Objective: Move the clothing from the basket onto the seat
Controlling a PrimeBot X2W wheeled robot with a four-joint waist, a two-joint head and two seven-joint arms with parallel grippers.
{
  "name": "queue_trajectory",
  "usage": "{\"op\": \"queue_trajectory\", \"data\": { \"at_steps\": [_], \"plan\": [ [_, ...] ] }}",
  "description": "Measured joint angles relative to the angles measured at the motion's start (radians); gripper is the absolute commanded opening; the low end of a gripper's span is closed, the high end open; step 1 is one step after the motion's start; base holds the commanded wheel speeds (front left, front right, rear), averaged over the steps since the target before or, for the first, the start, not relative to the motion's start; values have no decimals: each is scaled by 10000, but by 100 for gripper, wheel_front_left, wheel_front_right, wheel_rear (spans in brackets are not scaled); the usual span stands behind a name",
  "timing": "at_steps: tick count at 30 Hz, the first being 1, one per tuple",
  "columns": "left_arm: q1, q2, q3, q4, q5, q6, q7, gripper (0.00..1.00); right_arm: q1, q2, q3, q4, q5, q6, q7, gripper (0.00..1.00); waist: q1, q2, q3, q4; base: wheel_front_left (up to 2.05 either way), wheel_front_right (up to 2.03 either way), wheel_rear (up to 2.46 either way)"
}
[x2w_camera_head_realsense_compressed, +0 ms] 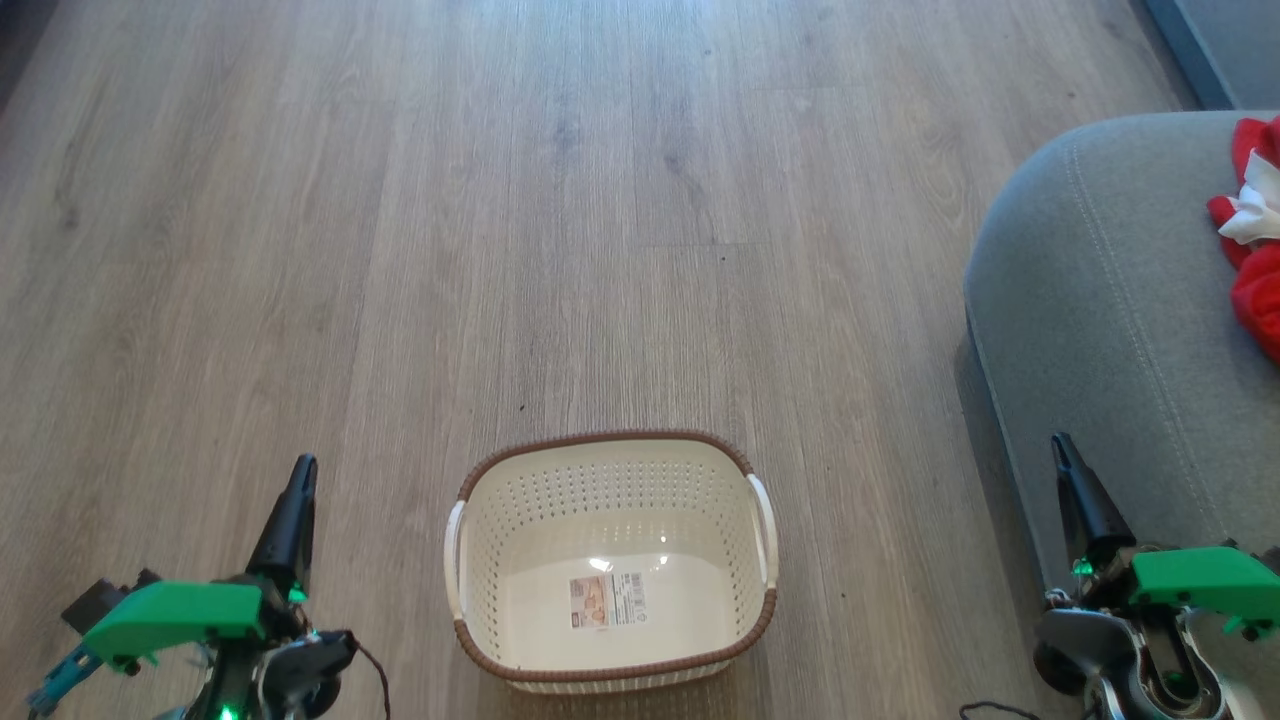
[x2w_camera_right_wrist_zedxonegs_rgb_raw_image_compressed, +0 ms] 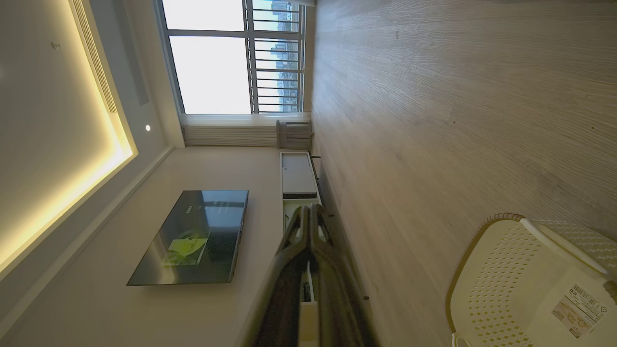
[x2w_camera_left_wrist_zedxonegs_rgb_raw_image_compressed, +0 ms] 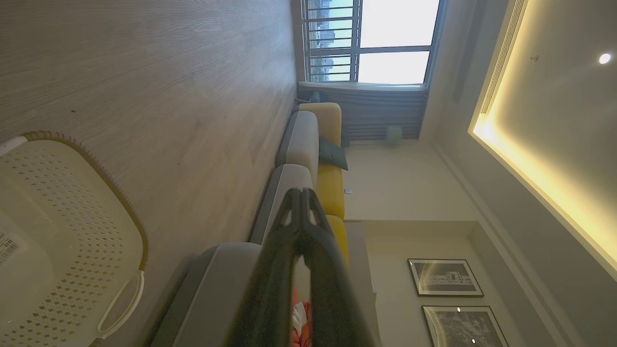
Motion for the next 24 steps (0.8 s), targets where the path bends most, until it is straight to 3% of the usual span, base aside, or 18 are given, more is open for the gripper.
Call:
{"op": "queue_trajectory", "data": {
  "at_steps": [24],
  "plan": [
    [0, 0, 0, 0, 0, 0, 0, 0, 0, 0, 0, 0, 0, 0, 0, 0, 0, 0, 0, 0, 0, 0, 0]
  ]
}}
